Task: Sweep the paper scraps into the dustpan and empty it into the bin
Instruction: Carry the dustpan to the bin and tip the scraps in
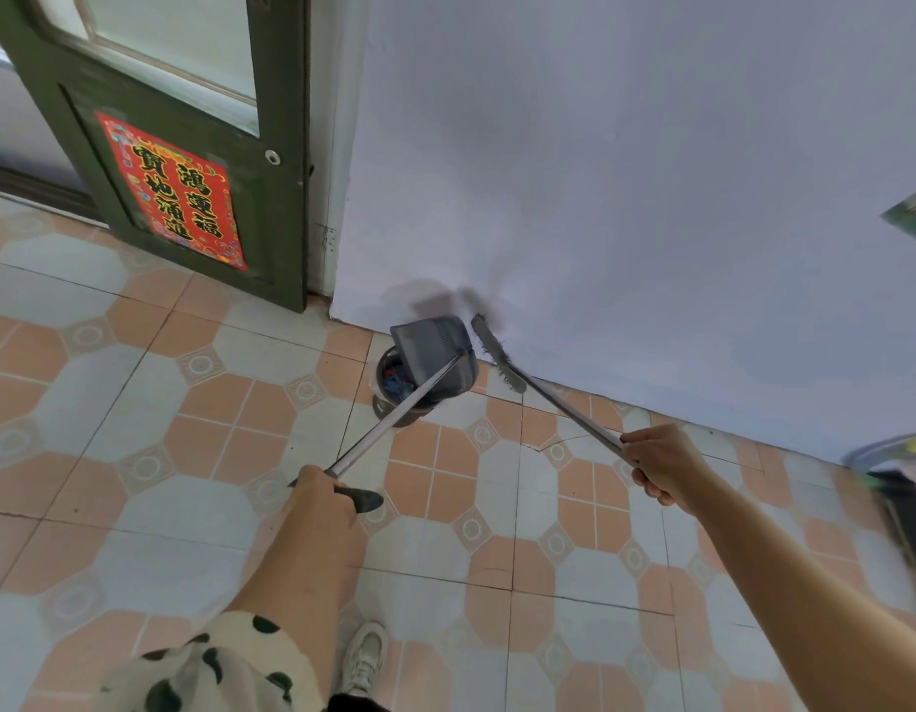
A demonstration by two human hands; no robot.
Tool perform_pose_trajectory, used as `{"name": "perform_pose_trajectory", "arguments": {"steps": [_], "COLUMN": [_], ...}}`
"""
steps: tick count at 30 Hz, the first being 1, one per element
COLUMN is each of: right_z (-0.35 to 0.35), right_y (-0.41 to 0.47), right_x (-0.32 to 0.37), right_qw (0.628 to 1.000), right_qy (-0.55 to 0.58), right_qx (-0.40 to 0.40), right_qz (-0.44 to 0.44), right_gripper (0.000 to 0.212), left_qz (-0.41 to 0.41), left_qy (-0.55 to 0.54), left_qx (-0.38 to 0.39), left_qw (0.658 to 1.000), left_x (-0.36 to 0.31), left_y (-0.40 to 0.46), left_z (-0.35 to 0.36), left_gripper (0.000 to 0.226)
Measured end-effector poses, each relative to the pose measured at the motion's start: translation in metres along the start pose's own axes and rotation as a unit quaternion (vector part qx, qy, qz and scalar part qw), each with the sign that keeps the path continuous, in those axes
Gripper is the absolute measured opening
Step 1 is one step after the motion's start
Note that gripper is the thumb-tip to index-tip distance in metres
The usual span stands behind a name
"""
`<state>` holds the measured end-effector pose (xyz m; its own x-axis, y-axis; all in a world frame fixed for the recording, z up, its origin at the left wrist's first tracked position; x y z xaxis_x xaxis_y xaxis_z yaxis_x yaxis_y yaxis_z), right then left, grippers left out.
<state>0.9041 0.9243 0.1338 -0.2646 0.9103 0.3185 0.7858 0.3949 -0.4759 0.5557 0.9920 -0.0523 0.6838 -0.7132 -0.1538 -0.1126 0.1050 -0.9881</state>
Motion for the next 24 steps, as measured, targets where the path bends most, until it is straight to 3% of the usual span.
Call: {"name": "perform_pose_trajectory", "arguments": {"steps": [2,7,12,14,18,24], "right_z": [0.000,0.000,-0.006,-0.008,-0.007,-0.002], "right_y": [0.003,0.004,0.010,0.011,0.013,0.021], "right_x": [-0.002,-0.002,-0.001,0.000,-0.003,-0.013], "right_qw": [1.000,1.000,1.000,1.000,1.000,0.999], "right_qy": [0.000,0.009,0.006,0.007,0.007,0.031], "right_qx": [0.000,0.001,-0.001,0.002,0.006,0.020], "right_qz": [-0.001,-0.003,-0.009,-0.010,0.003,0.035], "right_gripper": [0.029,0.027,0.027,0.027,0.029,0.034], "left_qz": [-0.033,0.052,0.075,0.087,0.160,0.289], "left_qy": [-0.057,0.063,0.069,0.070,0.077,0.137], "left_qx": [-0.014,-0.039,-0.039,-0.037,-0.059,-0.025], "left_qw": [0.998,0.996,0.994,0.993,0.982,0.947], "left_x": [0.003,-0.007,-0.019,-0.024,-0.045,-0.081], "left_y": [-0.003,0.000,0.012,0.001,-0.022,-0.057], "left_z": [0.001,-0.004,0.001,0.004,0.007,0.027], "left_gripper": [0.030,0.009,0.016,0.009,0.009,0.013]}}
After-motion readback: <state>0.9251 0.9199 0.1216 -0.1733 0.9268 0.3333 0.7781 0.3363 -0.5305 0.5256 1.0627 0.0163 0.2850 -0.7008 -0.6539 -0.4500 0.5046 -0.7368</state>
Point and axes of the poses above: each hand's wrist, its own y-axis towards the middle knuckle, its own z-axis out of the palm, x = y × z, the point moved 7 cm from there along y, towards the middle knuckle, and after that the axes turned 5 degrees about -x, right-handed, at the moved point
